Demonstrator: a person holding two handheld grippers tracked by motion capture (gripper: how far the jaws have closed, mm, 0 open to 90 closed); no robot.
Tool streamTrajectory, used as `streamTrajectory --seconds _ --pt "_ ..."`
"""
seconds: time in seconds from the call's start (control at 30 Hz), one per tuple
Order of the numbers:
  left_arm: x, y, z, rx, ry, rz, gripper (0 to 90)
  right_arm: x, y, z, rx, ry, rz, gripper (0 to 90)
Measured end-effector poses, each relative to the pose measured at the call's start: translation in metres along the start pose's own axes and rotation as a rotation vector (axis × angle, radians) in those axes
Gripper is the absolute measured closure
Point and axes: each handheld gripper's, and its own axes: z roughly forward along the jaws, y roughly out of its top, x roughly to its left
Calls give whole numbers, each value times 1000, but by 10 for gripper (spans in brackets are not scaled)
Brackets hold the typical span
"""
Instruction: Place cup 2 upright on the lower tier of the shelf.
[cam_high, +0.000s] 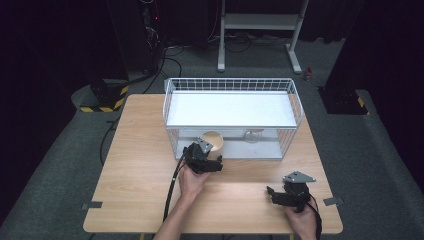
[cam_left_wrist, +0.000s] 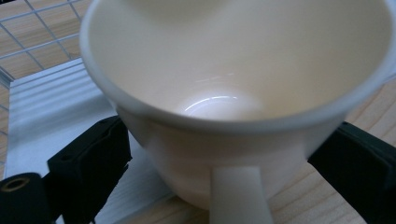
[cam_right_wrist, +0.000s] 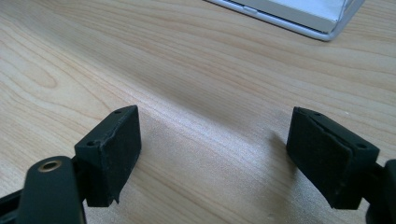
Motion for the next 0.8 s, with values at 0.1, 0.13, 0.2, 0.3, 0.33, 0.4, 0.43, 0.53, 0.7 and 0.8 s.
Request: streamTrajectory --seconds 0.1,0.13,0.2,0.3,0.33,0.4,0.43,0.53,0.7,0.8 --pt "-2 -2 0 2 5 -1 100 0 0 0 0 0 0 182" --pt "-3 -3 0 2 8 -7 102 0 0 0 0 0 0 182" --pt "-2 -6 -1 3 2 -12 109 0 0 0 0 0 0 181" --pt "-2 -8 -1 1 -2 -19 120 0 0 0 0 0 0 182" --pt "-2 -8 -1 1 1 -18 122 0 0 0 0 0 0 182" --pt "-2 -8 -1 2 5 -23 127 0 0 0 0 0 -1 182" --pt "-2 -7 -1 4 9 -24 132 0 0 0 0 0 -1 182" --pt "-2 -8 -1 4 14 -33 164 0 0 0 0 0 -1 182" --pt "0 -7 2 4 25 -51 199 0 0 0 1 -1 2 183" --pt "0 -7 4 12 37 -49 232 0 0 0 0 -1 -1 182"
